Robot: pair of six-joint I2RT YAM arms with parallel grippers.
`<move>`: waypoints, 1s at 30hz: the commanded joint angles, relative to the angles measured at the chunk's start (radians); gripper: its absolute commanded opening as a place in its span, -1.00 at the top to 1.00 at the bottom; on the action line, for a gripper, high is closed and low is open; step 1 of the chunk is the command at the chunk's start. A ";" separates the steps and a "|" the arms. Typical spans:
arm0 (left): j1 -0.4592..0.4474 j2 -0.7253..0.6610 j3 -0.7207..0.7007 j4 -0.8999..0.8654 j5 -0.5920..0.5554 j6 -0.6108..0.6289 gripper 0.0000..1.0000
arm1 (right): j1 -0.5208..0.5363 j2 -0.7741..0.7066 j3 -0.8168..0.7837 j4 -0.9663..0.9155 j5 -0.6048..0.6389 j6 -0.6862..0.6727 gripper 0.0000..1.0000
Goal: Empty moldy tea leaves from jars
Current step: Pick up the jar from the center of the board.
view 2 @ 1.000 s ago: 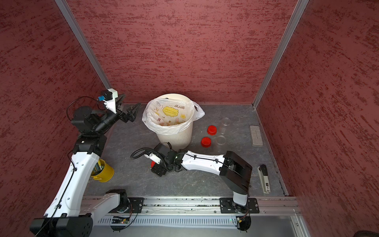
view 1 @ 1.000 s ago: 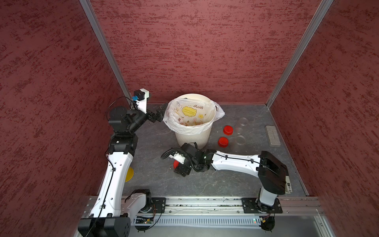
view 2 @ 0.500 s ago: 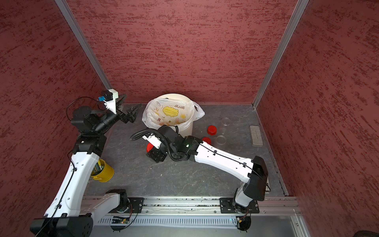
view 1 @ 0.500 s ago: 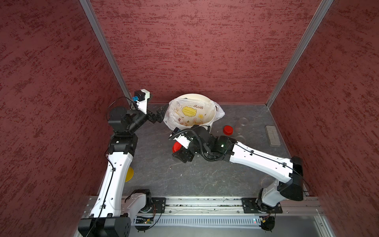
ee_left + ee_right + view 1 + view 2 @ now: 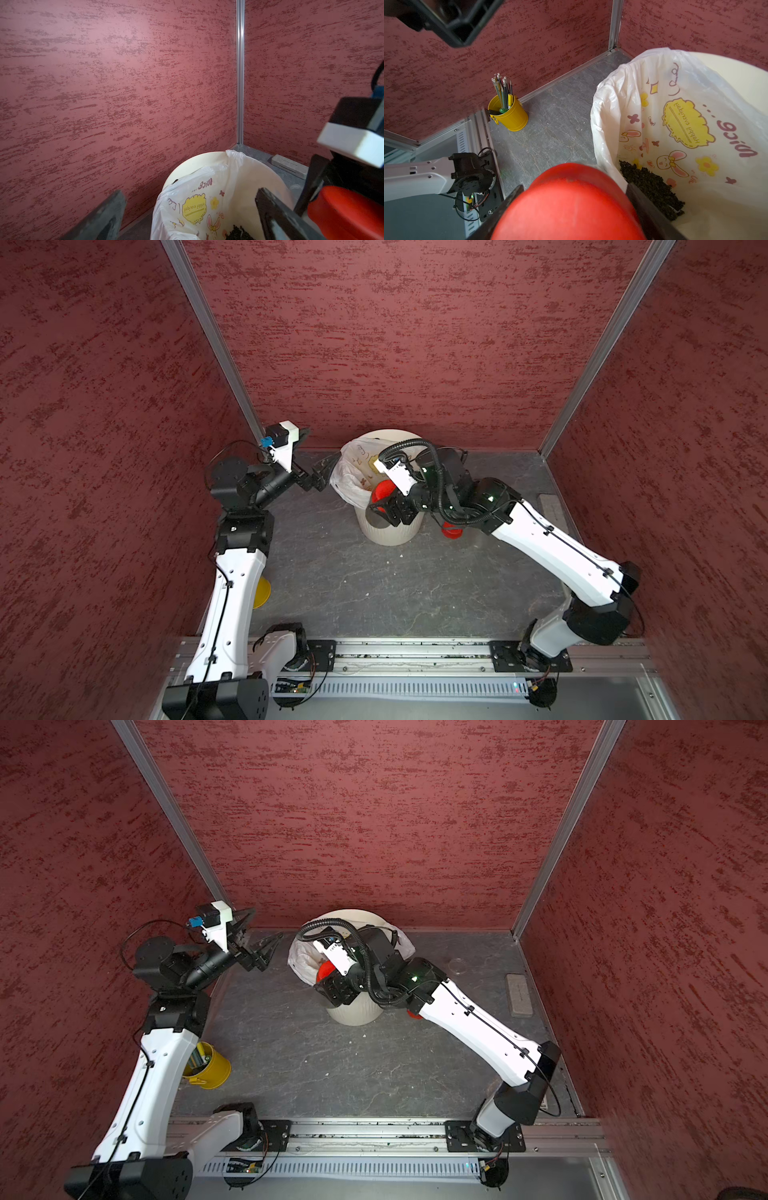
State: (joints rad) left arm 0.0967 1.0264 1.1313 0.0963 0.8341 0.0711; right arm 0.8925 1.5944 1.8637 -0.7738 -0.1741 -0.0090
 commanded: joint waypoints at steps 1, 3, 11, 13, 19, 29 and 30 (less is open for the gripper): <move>0.010 -0.009 0.000 0.039 0.118 -0.009 -0.99 | -0.042 0.019 0.084 -0.004 -0.036 -0.030 0.13; 0.010 -0.008 0.003 0.039 0.172 -0.006 -0.99 | -0.067 0.034 0.118 -0.018 -0.035 -0.034 0.14; -0.007 0.018 0.024 -0.019 0.352 0.050 -1.00 | -0.151 0.103 0.248 -0.050 -0.092 -0.050 0.16; -0.024 0.031 0.043 -0.086 0.368 0.103 -1.00 | -0.157 0.121 0.276 -0.056 -0.103 -0.053 0.16; -0.099 0.080 0.078 -0.205 0.309 0.251 -0.99 | -0.161 0.177 0.372 -0.080 -0.143 -0.065 0.16; -0.156 0.175 0.116 -0.207 0.284 0.290 -0.99 | -0.161 0.209 0.425 -0.087 -0.210 -0.083 0.19; -0.161 0.179 0.116 -0.209 0.284 0.296 -0.99 | -0.160 0.210 0.426 -0.083 -0.212 -0.083 0.19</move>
State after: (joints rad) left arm -0.0479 1.1980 1.2247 -0.0971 1.1221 0.3325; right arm 0.7338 1.7939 2.2585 -0.8665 -0.3450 -0.0681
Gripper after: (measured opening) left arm 0.993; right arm 0.747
